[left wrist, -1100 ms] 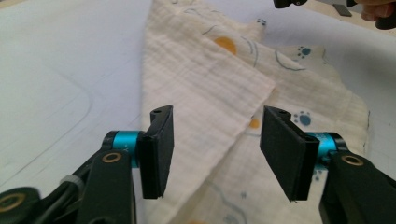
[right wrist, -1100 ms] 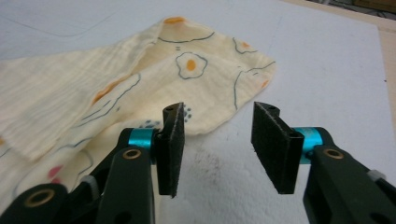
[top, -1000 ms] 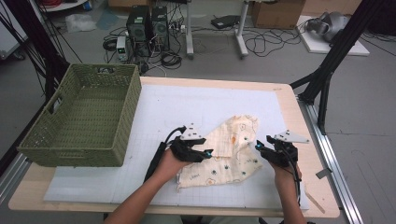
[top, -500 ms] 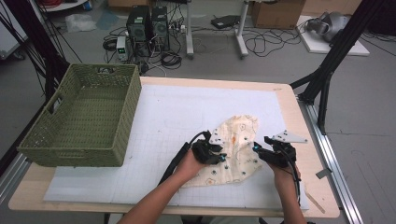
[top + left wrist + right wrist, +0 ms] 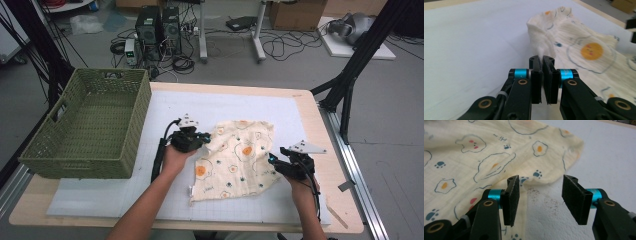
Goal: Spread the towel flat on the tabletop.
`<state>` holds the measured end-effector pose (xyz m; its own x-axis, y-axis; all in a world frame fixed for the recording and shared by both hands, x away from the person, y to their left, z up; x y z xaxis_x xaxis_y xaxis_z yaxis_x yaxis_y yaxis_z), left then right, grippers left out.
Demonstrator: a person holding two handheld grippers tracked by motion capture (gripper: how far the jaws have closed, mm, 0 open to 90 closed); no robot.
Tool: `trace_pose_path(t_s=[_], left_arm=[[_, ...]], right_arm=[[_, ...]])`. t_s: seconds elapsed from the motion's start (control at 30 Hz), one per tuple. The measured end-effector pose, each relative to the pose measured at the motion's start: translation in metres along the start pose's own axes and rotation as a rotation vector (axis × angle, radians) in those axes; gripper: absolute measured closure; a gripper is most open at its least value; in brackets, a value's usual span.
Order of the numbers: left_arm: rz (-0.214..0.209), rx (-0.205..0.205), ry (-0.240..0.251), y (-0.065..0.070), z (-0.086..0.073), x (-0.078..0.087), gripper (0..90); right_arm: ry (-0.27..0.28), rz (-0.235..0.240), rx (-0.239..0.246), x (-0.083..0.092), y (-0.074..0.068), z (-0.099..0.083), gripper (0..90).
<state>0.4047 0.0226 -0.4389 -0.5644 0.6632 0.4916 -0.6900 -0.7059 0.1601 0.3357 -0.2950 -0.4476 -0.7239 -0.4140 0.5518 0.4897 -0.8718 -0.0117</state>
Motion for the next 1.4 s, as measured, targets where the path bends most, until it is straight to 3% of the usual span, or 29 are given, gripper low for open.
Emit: trace_pose_path(t_s=[0.07, 0.13, 0.17, 0.2, 0.23, 0.27, 0.37, 0.47, 0.57, 0.63, 0.7, 0.8, 0.87, 0.9, 1.0, 1.03, 1.1, 1.27, 1.3, 1.37, 1.4], left_arm=[[0.077, 0.021, 0.013, -0.02, -0.002, 0.01, 85.1], [0.099, 0.023, 0.013, -0.024, -0.002, 0.011, 85.2], [0.176, 0.035, 0.003, -0.035, -0.003, 0.013, 85.3], [0.176, 0.035, 0.003, -0.035, -0.003, 0.013, 85.4], [0.251, 0.069, 0.004, -0.047, -0.004, 0.014, 85.6], [0.282, 0.091, -0.003, -0.054, -0.005, 0.014, 85.6], [0.322, 0.106, -0.003, -0.068, -0.007, 0.011, 85.6], [0.313, 0.112, -0.017, -0.072, -0.011, 0.01, 83.5], [0.322, 0.128, -0.005, -0.072, -0.011, 0.01, 59.2], [0.308, 0.147, 0.002, -0.071, -0.01, 0.012, 52.0], [0.307, 0.136, 0.002, -0.068, -0.009, 0.016, 45.8], [0.291, 0.125, 0.021, -0.061, -0.013, 0.027, 43.9], [0.28, 0.116, 0.015, -0.06, -0.015, 0.029, 44.1], [0.252, 0.106, -0.026, -0.057, -0.018, 0.031, 44.1], [0.229, 0.085, -0.044, -0.051, -0.019, 0.034, 44.1], [0.229, 0.055, -0.024, -0.043, -0.02, 0.039, 44.5], [0.211, 0.021, -0.038, -0.035, -0.026, 0.043, 45.1], [0.153, 0.017, -0.093, -0.027, -0.038, 0.046, 45.6], [0.142, 0.001, -0.102, -0.024, -0.041, 0.049, 46.5], [0.126, 0.011, -0.103, -0.022, -0.043, 0.05, 46.6], [0.103, 0.009, -0.135, -0.02, -0.048, 0.049, 46.1]], right_arm=[[0.003, -0.001, 0.007, -0.001, -0.003, 0.001, 48.2], [0.0, 0.003, 0.013, -0.003, -0.005, 0.001, 48.4], [-0.007, 0.013, 0.013, -0.004, -0.007, 0.0, 48.4], [-0.009, 0.015, 0.018, -0.005, -0.008, 0.0, 48.5], [-0.016, 0.026, 0.021, -0.007, -0.01, 0.0, 48.4], [-0.023, 0.036, 0.021, -0.008, -0.012, -0.001, 48.5], [-0.054, 0.064, 0.044, -0.015, -0.02, -0.003, 48.9], [-0.1, 0.063, 0.066, -0.021, -0.025, -0.008, 49.6], [-0.147, 0.065, 0.068, -0.026, -0.027, -0.012, 53.3], [-0.157, 0.063, 0.074, -0.027, -0.027, -0.013, 54.2], [-0.16, 0.068, 0.065, -0.027, -0.027, -0.013, 62.1], [-0.177, 0.064, 0.077, -0.023, -0.026, -0.013, 83.5], [-0.187, 0.071, 0.083, -0.022, -0.025, -0.014, 87.2], [-0.206, 0.074, 0.09, -0.019, -0.026, -0.014, 88.3], [-0.228, 0.071, 0.115, -0.016, -0.028, -0.014, 88.4], [-0.251, 0.057, 0.163, -0.01, -0.032, -0.017, 88.7], [-0.267, 0.056, 0.194, -0.004, -0.035, -0.019, 88.7], [-0.222, 0.07, 0.166, 0.004, -0.035, -0.02, 81.7], [-0.18, 0.061, 0.15, 0.005, -0.032, -0.017, 73.7], [-0.169, 0.053, 0.137, 0.005, -0.032, -0.016, 69.7], [-0.156, 0.043, 0.122, 0.002, -0.031, -0.016, 64.0]])
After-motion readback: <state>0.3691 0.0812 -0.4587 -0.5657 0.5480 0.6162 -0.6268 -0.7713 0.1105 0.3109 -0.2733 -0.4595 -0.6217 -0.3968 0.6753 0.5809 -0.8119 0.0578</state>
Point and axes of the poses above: each handheld gripper's, and its own axes: x roughly backward along the jaws, z roughly out of its top, y roughly to its right, the point moved 4 cm from there along -x, roughly forward along the jaws, and after that the axes turned 2 degrees about z, right-handed, at the moved point
